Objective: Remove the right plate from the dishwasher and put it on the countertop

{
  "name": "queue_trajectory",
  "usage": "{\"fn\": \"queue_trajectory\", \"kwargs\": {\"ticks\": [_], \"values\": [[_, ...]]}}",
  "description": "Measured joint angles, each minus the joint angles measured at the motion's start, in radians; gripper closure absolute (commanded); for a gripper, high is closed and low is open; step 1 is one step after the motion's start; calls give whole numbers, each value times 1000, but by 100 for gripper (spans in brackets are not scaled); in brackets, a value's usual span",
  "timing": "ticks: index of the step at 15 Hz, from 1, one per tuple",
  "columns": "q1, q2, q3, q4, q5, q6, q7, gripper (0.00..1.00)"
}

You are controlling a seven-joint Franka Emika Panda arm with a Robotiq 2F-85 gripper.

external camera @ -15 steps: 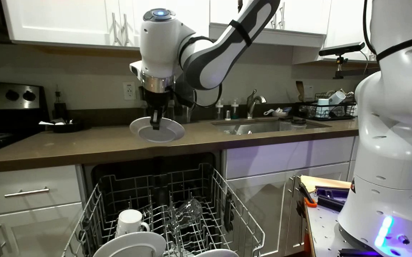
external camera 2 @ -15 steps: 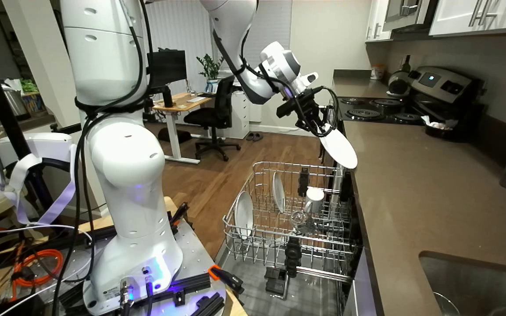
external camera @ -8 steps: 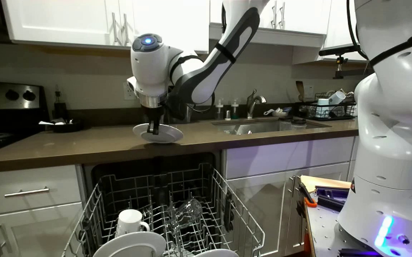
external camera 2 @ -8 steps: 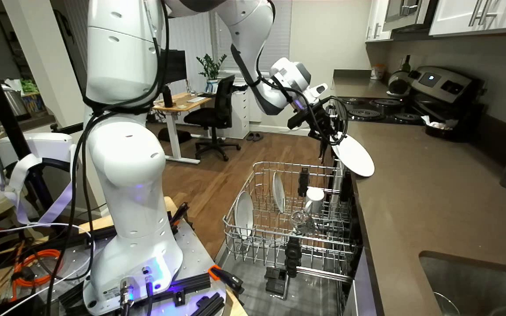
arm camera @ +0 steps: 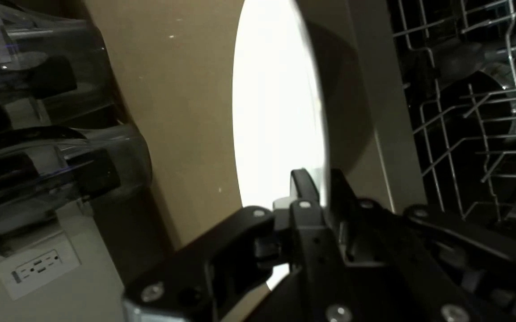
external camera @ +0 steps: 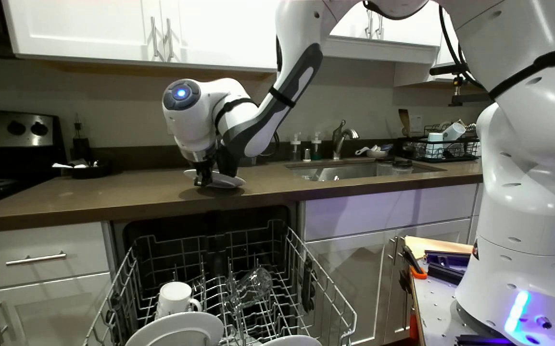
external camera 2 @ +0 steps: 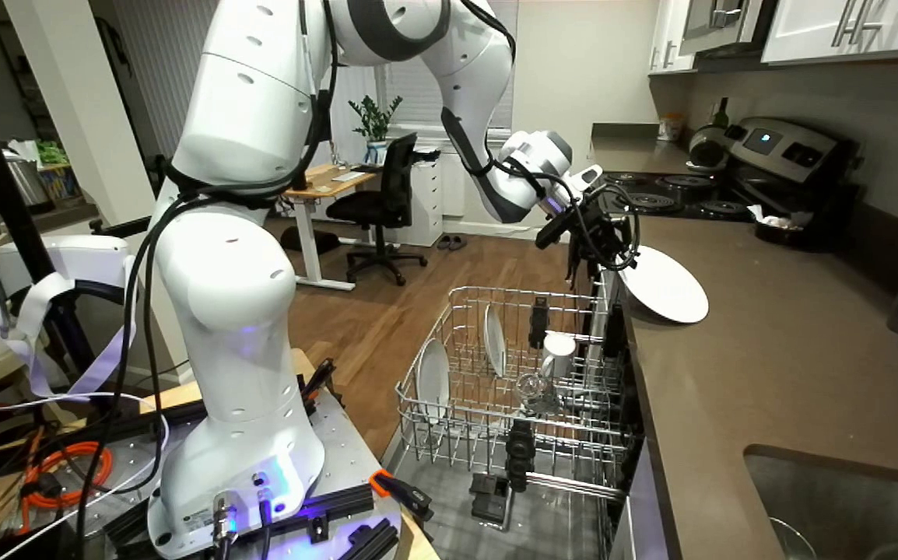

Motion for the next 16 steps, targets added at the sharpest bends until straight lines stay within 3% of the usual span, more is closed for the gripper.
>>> {"fn": "queue_trajectory", "kwargs": {"ticks": [5, 8, 10, 11, 16], "values": [[-5, 81, -13, 92, -1, -40, 2, 93], [-11, 105, -11, 124, 9, -40, -9, 88], [-13, 114, -9, 135, 12, -40, -19, 82], [-14, 117, -7, 136, 18, -40, -24, 73], [-19, 159, 0, 144, 93, -26, -53, 57]]}}
